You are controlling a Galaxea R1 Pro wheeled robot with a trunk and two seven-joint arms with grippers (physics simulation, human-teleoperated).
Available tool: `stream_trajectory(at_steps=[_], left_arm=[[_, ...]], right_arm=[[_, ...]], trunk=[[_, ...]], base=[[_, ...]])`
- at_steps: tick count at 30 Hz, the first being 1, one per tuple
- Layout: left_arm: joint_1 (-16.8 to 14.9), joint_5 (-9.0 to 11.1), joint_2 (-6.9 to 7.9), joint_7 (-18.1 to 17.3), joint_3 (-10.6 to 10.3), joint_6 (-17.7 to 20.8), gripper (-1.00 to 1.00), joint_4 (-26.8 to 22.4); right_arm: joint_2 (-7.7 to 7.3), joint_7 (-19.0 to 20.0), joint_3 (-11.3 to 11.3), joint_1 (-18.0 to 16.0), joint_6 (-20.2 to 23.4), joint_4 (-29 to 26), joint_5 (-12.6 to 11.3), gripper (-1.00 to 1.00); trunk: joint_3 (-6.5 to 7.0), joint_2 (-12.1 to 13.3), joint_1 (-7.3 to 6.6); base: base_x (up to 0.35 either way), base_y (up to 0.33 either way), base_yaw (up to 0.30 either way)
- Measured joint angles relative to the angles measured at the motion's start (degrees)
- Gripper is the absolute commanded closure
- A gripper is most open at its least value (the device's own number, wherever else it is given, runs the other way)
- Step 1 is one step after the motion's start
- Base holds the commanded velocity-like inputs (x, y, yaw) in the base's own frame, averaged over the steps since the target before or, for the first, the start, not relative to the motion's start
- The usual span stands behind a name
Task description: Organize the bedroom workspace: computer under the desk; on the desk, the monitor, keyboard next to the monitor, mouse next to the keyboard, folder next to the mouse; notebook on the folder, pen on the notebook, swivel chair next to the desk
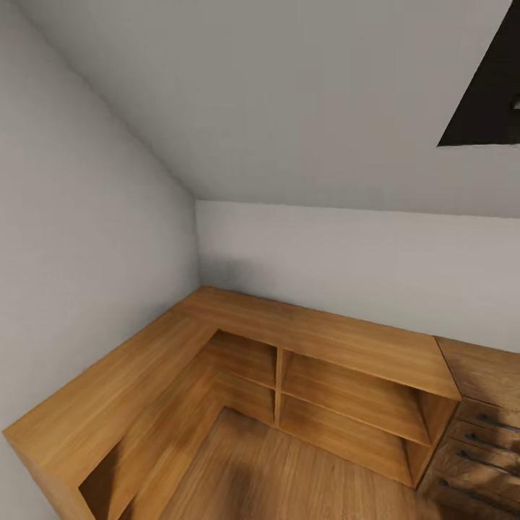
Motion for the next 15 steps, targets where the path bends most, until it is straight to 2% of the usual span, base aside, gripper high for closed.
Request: stream_trajectory(at_steps=[15], left_arm=[[0.0,0.0,0.00,0.0,0.0,0.0,-1.00,0.0]], right_arm=[[0.06,-0.1,0.0,0.0,0.0,0.0,-0.1,-1.00]], trunk=[[-0.83,0.0,0.00]], base=[[0.000,0.000,-0.232]])
